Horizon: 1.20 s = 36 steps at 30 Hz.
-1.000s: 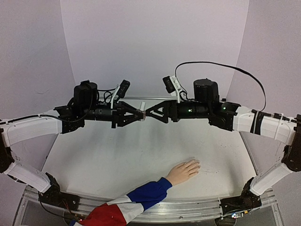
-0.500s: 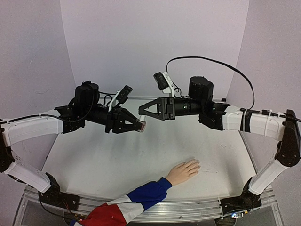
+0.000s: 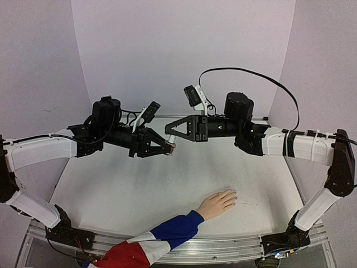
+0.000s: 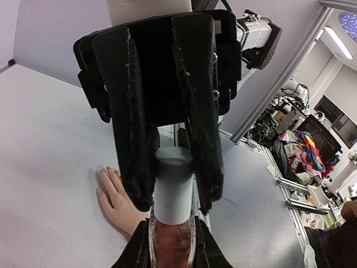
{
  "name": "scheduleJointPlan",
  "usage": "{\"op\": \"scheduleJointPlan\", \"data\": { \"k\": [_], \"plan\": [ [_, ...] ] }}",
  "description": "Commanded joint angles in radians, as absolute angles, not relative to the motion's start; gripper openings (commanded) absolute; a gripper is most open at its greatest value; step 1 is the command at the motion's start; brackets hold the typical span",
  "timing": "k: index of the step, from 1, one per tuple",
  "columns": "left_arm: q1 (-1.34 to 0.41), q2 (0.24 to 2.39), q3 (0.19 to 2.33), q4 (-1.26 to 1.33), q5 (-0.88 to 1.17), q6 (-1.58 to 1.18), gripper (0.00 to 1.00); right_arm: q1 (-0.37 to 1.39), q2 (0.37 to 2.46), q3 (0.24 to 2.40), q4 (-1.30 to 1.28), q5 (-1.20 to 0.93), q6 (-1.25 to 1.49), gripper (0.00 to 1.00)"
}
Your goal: Paint the nails
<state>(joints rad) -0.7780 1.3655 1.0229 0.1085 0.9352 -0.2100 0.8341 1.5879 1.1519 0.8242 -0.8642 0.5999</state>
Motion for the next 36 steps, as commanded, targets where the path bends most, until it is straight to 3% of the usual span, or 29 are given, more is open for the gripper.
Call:
{"op": "scheduleJointPlan", "data": {
  "k": [1, 6, 11, 17, 23, 31, 32, 36],
  "plan": [
    [-0.769, 1.366, 1.094, 0.161, 0.733, -0.198, 0.00, 0.847, 1.566, 1.118, 0.874, -0.863, 0.586, 0.00],
    [-0.770, 1.364, 1.088, 0.161, 0.399, -0.178, 0.00, 0.846, 1.550, 1.084, 0.787, -0.701, 0.555, 0.00],
    [-0.770, 1.446, 1.141, 0.170, 0.098, -0.146, 0.00, 0.883, 1.544, 1.066, 0.643, -0.331, 0.583, 0.00],
    [-0.772, 1.688, 1.296, 0.253, 0.027, -0.151, 0.00, 0.987, 1.632, 1.184, 0.416, 0.210, 0.731, 0.00],
    [-0.818, 1.898, 1.405, 0.337, -0.023, -0.192, 0.00, 1.061, 1.749, 1.273, 0.363, 0.417, 0.908, 0.00],
    [-0.917, 1.876, 1.341, 0.352, -0.090, -0.055, 0.00, 1.080, 1.738, 1.288, 0.305, 0.507, 0.913, 0.00],
    [-0.917, 1.859, 1.316, 0.352, -0.093, -0.053, 0.00, 1.078, 1.720, 1.274, 0.305, 0.506, 0.896, 0.03],
    [-0.916, 1.759, 1.213, 0.350, -0.083, -0.046, 0.00, 1.067, 1.630, 1.222, 0.345, 0.423, 0.758, 0.41]
  ]
}}
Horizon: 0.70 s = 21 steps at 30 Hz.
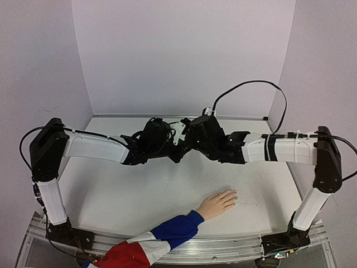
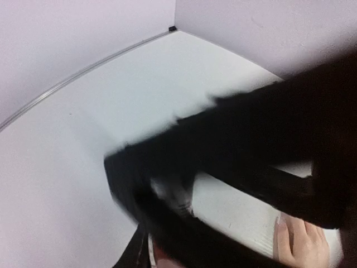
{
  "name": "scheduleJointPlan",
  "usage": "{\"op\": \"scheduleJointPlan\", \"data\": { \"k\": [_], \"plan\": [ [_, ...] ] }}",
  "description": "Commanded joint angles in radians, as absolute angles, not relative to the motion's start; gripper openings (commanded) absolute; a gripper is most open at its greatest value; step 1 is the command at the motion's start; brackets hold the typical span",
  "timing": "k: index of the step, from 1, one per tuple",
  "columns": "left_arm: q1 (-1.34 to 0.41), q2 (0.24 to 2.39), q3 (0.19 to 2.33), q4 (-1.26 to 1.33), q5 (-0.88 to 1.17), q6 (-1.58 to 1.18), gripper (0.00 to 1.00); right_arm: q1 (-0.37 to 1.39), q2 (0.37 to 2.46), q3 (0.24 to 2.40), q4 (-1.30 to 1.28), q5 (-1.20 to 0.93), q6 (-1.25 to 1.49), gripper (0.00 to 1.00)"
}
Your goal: Paint the nails
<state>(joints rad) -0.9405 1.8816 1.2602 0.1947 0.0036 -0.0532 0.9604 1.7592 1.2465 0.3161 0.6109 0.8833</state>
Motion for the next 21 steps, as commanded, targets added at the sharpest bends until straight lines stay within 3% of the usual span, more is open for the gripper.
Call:
{"op": "scheduleJointPlan", "data": {
  "k": [1, 8, 11, 16, 21],
  "plan": [
    [-0.916, 1.725, 1.189, 0.350, -0.065, -0.047, 0.00, 1.061, 1.596, 1.208, 0.352, 0.399, 0.717, 0.47],
    [-0.899, 1.553, 1.088, 0.264, 0.119, -0.056, 0.00, 0.965, 1.408, 1.118, 0.379, 0.034, 0.482, 0.76],
    [-0.844, 1.482, 1.048, 0.236, 0.338, -0.107, 0.00, 0.898, 1.355, 1.088, 0.379, -0.220, 0.420, 0.84],
    [-0.788, 1.416, 1.027, 0.237, 0.860, -0.131, 0.00, 0.853, 1.375, 1.138, 0.384, -0.548, 0.345, 0.85],
    [-0.789, 1.405, 1.029, 0.236, 1.048, -0.171, 0.00, 0.854, 1.468, 1.235, 0.391, -0.801, 0.316, 0.73]
  ]
}}
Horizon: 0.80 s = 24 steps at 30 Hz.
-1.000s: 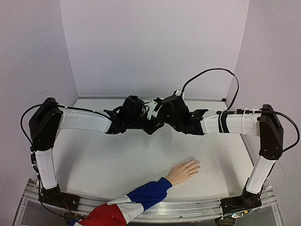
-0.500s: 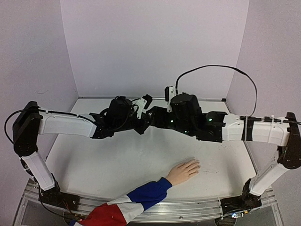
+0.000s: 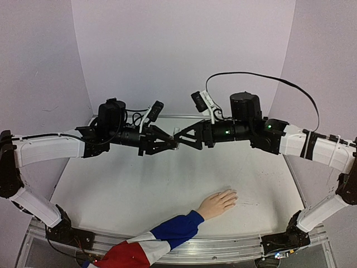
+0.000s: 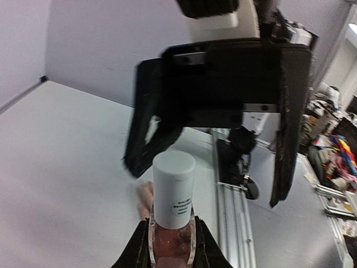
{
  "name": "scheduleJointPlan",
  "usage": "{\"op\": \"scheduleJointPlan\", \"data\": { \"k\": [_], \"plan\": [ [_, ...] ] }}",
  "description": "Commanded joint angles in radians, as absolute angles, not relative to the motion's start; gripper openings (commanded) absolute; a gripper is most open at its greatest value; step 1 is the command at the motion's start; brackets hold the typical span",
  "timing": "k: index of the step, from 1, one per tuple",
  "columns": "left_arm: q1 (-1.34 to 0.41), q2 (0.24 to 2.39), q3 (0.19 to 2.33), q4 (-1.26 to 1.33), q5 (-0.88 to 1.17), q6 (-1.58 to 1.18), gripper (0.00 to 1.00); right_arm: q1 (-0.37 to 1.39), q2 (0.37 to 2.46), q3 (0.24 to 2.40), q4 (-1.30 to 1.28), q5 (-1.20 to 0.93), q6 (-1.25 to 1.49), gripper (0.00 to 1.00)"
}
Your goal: Paint the nails
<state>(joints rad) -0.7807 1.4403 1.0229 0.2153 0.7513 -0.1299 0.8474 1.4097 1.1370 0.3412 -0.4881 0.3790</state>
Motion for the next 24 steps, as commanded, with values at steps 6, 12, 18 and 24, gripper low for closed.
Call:
{"op": "scheduleJointPlan", "data": {
  "k": [6, 12, 18, 24],
  "plan": [
    [-0.790, 1.400, 1.032, 0.236, 1.115, -0.199, 0.00, 0.853, 1.521, 1.269, 0.444, -0.854, 0.345, 0.57],
    [-0.790, 1.408, 1.026, 0.236, 1.122, -0.193, 0.00, 0.853, 1.542, 1.259, 0.527, -0.887, 0.396, 0.39],
    [-0.791, 1.421, 1.026, 0.236, 1.047, -0.193, 0.00, 0.855, 1.556, 1.233, 0.590, -0.902, 0.449, 0.16],
    [-0.788, 1.410, 1.002, 0.230, 0.652, -0.160, 0.00, 0.862, 1.559, 1.174, 0.603, -0.814, 0.469, 0.00]
  ]
}}
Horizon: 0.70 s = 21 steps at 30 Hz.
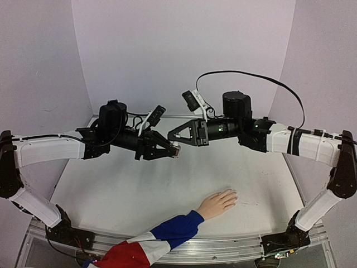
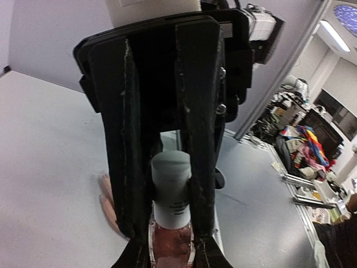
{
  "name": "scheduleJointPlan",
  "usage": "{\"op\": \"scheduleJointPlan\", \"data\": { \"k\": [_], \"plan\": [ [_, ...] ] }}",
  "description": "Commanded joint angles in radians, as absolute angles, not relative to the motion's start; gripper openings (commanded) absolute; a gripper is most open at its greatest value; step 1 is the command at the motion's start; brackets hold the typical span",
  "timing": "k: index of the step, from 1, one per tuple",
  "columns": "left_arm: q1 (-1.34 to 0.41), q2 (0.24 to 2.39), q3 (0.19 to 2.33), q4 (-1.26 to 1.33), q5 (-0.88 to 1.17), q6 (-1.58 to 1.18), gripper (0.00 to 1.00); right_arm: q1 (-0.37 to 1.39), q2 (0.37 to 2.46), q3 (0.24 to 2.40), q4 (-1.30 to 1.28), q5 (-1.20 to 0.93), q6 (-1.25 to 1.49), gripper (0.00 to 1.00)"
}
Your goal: Paint the nails
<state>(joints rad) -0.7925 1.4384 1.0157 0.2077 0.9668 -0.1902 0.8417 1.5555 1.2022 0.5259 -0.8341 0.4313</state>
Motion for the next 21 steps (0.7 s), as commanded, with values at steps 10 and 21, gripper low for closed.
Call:
{"op": "scheduleJointPlan", "data": {
  "k": [10, 21],
  "plan": [
    [-0.791, 1.507, 1.095, 0.229, 0.034, -0.100, 0.00, 0.977, 1.591, 1.164, 0.355, 0.102, 0.624, 0.00],
    [-0.859, 1.737, 1.286, 0.259, -0.073, -0.097, 0.00, 1.100, 1.749, 1.355, 0.262, 0.427, 0.824, 0.00]
  ]
}}
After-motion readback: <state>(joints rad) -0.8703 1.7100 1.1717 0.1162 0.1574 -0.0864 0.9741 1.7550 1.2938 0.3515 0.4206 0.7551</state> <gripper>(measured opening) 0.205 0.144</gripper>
